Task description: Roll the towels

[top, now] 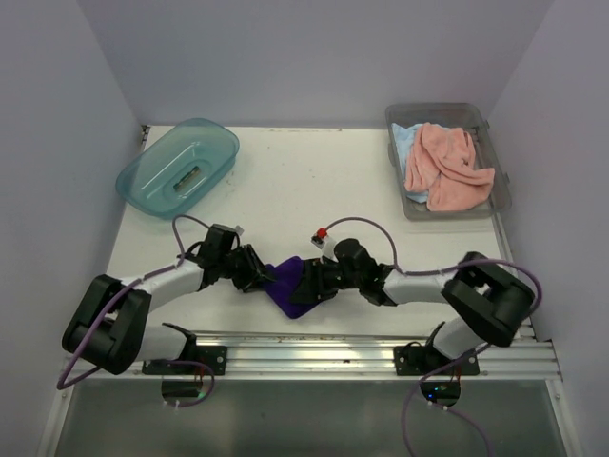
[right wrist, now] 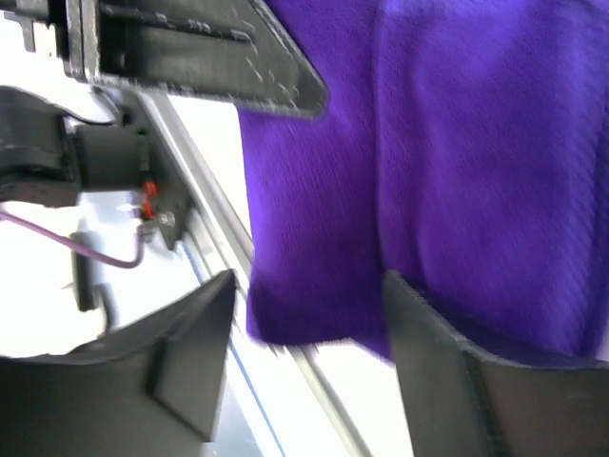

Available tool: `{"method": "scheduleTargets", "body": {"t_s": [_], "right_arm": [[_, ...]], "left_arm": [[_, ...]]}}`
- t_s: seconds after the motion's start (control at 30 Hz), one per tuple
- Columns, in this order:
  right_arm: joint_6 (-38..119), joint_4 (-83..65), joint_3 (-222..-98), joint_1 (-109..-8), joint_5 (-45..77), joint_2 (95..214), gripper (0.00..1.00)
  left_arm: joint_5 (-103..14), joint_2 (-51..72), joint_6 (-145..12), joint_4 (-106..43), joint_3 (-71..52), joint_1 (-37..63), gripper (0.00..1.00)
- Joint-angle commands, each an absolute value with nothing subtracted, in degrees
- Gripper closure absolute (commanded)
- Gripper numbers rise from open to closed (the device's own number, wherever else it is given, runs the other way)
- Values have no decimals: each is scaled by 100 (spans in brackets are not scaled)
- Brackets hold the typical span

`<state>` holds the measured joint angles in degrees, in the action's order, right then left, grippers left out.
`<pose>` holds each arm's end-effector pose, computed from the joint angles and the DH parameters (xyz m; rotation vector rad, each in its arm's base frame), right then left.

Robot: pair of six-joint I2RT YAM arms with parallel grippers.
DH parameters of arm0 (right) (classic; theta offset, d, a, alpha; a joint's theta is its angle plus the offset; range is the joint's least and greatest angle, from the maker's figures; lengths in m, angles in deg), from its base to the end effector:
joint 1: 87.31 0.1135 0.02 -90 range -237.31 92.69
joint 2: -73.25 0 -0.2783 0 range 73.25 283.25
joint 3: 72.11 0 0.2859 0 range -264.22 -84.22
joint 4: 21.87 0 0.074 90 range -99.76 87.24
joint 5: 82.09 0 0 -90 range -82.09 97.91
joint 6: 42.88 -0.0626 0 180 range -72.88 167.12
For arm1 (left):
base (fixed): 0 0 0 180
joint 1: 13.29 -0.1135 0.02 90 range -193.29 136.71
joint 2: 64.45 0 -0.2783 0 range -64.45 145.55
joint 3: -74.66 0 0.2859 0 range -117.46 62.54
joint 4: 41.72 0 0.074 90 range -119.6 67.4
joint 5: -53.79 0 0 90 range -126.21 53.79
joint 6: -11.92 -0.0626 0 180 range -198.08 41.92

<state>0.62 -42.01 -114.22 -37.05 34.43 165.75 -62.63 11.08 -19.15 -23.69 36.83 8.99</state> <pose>0.1874 0.2691 0.1058 -0.4024 2.3817 1.4026 0.2207 -0.1205 0.1007 -0.6855 2.7118 -1.0570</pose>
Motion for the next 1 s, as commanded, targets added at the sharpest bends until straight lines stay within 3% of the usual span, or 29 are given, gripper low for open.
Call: {"method": "scheduleTargets", "body": {"t_s": [0.0,0.07,0.17,0.27,0.47,0.57,0.73,0.8,0.97], "right_arm": [[861,-1893,-11542,-3677,2569,15319,31],[1151,-1051,-11699,-3686,1830,14789,26],[1336,-224,-11954,-3843,1329,14382,30],[1451,358,-12340,-3976,1082,14715,36],[1618,281,-12684,-3958,1151,15568,39],[1706,-68,-12641,-3958,1440,15814,49],[1917,-53,-12833,-3950,1398,16104,91],[2075,26,-12939,-3958,1327,16324,99],[2347,123,-13256,-3958,1099,16790,100]], "left_arm": [[-5977,965,-2095,-1880,3442,930,69],[-5951,921,-2113,-1836,3451,930,69],[-5985,920,-2113,-1835,3494,930,70],[-6012,912,-2122,-1844,3547,930,70],[-6038,903,-2148,-1809,3530,930,71],[-6038,877,-2139,-1774,3530,930,71],[-6012,903,-2341,-1537,3363,930,71],[-5994,929,-2455,-1344,3249,930,71],[-6021,991,-2517,-1255,3091,930,71]]}}
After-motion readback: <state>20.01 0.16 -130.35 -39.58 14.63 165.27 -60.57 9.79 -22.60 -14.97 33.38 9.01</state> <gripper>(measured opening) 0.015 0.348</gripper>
